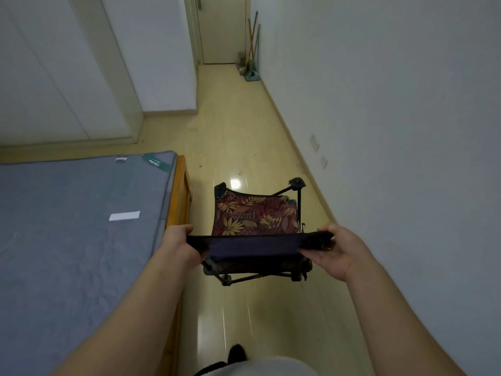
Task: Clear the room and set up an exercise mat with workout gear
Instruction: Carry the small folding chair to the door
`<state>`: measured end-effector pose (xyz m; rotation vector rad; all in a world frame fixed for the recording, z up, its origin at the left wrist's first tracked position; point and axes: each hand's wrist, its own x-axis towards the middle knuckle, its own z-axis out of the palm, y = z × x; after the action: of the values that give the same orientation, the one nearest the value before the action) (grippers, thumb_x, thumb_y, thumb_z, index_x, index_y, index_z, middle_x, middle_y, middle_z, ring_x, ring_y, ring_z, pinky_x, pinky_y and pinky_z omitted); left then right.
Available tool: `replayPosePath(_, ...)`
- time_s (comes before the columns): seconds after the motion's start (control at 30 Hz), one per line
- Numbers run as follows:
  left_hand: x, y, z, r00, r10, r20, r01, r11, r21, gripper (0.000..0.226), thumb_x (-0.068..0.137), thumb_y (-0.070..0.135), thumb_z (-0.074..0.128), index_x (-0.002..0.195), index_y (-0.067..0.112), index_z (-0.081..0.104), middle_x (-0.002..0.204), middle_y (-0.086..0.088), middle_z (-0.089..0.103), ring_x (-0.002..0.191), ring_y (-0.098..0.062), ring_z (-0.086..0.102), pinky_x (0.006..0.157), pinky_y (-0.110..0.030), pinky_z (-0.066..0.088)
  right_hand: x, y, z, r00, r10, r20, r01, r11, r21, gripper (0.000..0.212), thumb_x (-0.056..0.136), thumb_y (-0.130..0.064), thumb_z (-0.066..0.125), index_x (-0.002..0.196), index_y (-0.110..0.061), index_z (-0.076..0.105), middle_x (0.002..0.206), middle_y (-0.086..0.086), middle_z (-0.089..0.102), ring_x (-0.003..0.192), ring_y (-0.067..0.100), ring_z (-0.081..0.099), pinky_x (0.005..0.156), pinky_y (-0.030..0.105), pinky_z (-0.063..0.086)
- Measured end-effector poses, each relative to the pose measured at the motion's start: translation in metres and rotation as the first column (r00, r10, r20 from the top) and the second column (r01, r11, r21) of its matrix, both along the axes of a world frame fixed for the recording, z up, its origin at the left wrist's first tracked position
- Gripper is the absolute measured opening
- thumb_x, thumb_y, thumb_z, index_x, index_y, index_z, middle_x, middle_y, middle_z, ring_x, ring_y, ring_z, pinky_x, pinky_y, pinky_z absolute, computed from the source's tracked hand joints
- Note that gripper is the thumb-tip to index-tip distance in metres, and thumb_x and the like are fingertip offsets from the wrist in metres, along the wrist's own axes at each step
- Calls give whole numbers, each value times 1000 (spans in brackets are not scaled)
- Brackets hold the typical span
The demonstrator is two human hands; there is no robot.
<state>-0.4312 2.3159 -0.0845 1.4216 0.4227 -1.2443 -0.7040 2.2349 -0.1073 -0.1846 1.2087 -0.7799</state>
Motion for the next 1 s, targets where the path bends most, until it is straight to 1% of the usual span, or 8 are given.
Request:
replayPosePath(0.17,46,-102,10,1000,-7,-28,7,1000,-12,23,99,9,52,120,8,42,94,-18,49,79,-38,53,76,-48,51,44,-94,7,999,-53,10,53,999,11,13,93,-5,58,104,-2,52,120,28,56,103,47,63,75,56,60)
replayPosePath(0.23,62,-141,10,999,-7,-38,6,1000,-17,24,98,7,53,120,8,43,94,-18,49,78,-37,53,74,-47,51,60,-133,5,997,-68,22,68,998,10,15,93,-5,58,106,-2,52,119,29,57,103,47,64,70,56,60)
replayPosePath(0.5,118,-320,-7,997,54,-63,-55,998,-5,24,98,5,53,120,6,44,97,-21,52,79,-40,55,80,-52,53,122,-327,-30,994,-99,50,97,995,35,36,90,-6,62,125,-4,52,120,31,58,102,50,65,69,58,61)
replayPosePath(0.6,143,-399,-3,994,81,-69,-80,997,17,23,98,3,52,119,5,43,96,-20,50,86,-41,56,78,-52,52,150,-413,-31,995,-81,58,77,995,63,33,91,-5,61,122,-2,52,121,32,56,105,50,63,81,57,59)
replayPosePath(0.7,166,-467,12,994,93,-63,-95,995,-25,17,100,3,49,115,5,43,93,-19,49,77,-39,52,85,-52,50,178,-485,-25,995,-68,71,63,996,66,23,92,-5,59,114,-2,52,119,31,55,108,50,61,89,57,56)
replayPosePath(0.77,184,-510,17,993,104,-63,-106,994,-29,11,100,3,48,111,3,44,91,-18,50,75,-37,52,85,-52,49,201,-531,-19,997,-53,56,49,997,61,13,92,-5,56,105,-3,51,118,29,55,108,49,61,84,57,58)
replayPosePath(0.87,217,-568,19,990,119,-79,-121,993,-19,7,99,3,51,104,1,47,90,-17,54,74,-36,55,76,-49,49,238,-595,-12,999,-30,26,29,999,46,8,92,-3,54,98,-5,50,114,27,55,106,47,61,74,58,60)
replayPosePath(1.0,277,-654,3,990,120,-69,-120,993,5,8,96,0,53,89,4,50,100,-17,55,80,-35,58,83,-45,53,293,-684,-9,999,-21,-24,22,1000,13,5,92,0,51,97,-2,50,103,23,53,102,46,60,91,58,55)
